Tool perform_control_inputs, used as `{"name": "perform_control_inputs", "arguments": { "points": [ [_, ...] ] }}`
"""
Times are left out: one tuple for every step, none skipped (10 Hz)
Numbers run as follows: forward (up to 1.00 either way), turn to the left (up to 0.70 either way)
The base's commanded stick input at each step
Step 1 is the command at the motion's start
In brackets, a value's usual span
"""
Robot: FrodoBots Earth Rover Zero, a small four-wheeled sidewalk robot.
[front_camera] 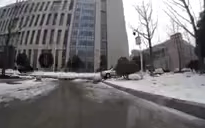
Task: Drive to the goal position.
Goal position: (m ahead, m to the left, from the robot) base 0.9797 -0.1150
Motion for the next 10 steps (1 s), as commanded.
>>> {"name": "perform_control_inputs", "arguments": {
  "points": [
    [1.00,0.00],
    [1.00,0.00],
    [1.00,0.00],
    [1.00,0.00],
    [1.00,0.00],
    [1.00,0.00],
    [1.00,0.00],
    [1.00,0.00],
    [1.00,0.00],
    [1.00,0.00]
  ]
}}
